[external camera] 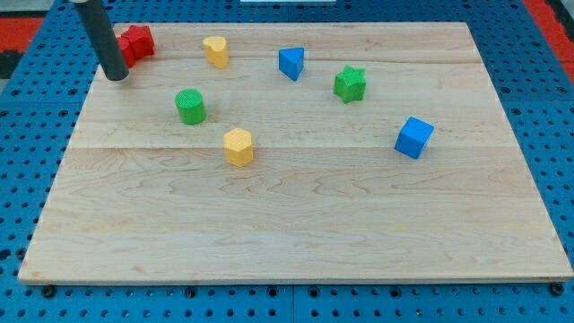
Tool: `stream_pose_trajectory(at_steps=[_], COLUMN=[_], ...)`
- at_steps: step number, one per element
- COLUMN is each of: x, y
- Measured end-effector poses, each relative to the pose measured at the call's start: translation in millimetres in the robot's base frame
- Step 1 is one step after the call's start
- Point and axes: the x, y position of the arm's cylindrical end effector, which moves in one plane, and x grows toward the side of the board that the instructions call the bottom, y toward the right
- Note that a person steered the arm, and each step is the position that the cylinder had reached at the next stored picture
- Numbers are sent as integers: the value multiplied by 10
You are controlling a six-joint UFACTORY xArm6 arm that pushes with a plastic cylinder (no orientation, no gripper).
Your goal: Slide the blue triangle to top center
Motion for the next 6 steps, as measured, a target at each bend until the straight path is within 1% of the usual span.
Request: stream_pose_trajectory(at_steps=[1,2,4,5,6], x=[33,63,17,-232,-330], y=[27,482,2169,2668,2933])
